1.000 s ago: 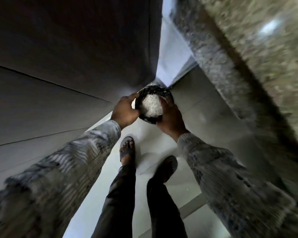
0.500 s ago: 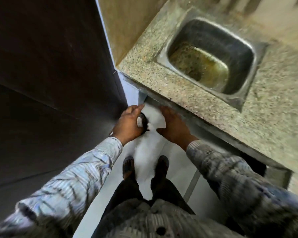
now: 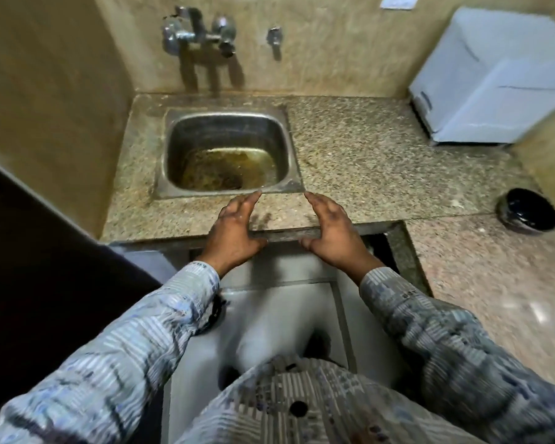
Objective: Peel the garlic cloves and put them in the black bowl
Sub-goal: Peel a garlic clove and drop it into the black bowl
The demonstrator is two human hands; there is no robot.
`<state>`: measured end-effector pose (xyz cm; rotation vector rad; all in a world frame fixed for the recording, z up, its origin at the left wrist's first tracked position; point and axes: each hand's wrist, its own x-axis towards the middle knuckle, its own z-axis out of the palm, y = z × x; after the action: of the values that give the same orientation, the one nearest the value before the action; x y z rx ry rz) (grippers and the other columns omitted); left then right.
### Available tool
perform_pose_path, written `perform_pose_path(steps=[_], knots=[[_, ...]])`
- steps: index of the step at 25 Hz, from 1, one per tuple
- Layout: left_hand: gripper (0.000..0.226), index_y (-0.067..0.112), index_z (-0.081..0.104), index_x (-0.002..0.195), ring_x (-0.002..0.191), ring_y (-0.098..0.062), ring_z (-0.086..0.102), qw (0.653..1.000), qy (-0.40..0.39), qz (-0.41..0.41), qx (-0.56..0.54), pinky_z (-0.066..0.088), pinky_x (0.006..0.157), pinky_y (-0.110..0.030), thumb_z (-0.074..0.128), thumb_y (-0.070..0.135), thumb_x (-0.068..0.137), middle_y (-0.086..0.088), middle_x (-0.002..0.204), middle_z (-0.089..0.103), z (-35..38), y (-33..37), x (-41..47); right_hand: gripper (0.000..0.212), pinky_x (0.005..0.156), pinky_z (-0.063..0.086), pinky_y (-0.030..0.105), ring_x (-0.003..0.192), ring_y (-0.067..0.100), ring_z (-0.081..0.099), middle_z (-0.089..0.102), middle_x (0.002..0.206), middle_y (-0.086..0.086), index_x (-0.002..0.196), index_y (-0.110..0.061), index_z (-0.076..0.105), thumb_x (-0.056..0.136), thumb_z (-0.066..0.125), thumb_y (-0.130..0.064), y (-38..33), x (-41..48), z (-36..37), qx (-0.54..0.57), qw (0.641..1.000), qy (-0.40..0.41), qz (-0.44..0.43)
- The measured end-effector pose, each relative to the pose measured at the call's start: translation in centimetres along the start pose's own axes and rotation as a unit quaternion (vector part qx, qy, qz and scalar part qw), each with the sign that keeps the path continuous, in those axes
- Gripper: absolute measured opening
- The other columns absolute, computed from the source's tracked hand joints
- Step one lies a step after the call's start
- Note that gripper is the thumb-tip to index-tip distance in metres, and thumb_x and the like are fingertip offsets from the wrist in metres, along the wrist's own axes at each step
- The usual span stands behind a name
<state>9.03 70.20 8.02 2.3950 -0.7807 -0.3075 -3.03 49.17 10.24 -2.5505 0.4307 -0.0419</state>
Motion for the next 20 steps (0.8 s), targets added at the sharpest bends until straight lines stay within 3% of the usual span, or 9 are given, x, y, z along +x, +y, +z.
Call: perform_pose_path(steps=[7, 13, 20], knots=[[0.106, 0.037, 0.02, 0.158, 0.141, -0.031, 0.041, 0.982, -0.082, 0.17, 0.001, 0.041, 0.115, -0.044, 0.084, 0.035, 0.074, -0.008, 0.158, 0.036, 6.9, 13.7, 8.1, 0.101, 0.122, 0.032, 0.044, 0.15, 0.026, 0.03, 0.032, 0.164, 0.006, 0.16, -0.038, 0.025, 0.078, 0.082, -0.036, 11.3, -3.7, -7.9, 0.008, 0.986, 0.107, 0.126], [0.106, 0.032, 0.024, 0.159, 0.14, -0.03, 0.042, 0.967, -0.13, 0.218, -0.012, 0.041, 0.113, -0.037, 0.084, 0.042, 0.071, -0.01, 0.156, 0.04, 15.3, 22.9, 13.7, 0.095, 0.12, 0.034, 0.044, 0.148, 0.029, 0.034, 0.04, 0.159, 0.013, 0.158, -0.024, 0.036, 0.076, 0.082, -0.037, 21.5, -5.3, -12.2, 0.022, 0.967, 0.167, 0.192], [0.098, 0.021, 0.038, 0.155, 0.135, -0.028, 0.047, 0.951, -0.206, 0.228, -0.022, 0.035, 0.108, -0.024, 0.086, 0.03, 0.07, -0.01, 0.149, 0.049, 26.0, 33.4, 19.1, 0.08, 0.12, 0.031, 0.036, 0.145, 0.032, 0.04, 0.047, 0.155, 0.015, 0.152, -0.011, 0.046, 0.083, 0.083, -0.029, 35.9, -7.5, -17.9, 0.05, 0.926, 0.19, 0.322]])
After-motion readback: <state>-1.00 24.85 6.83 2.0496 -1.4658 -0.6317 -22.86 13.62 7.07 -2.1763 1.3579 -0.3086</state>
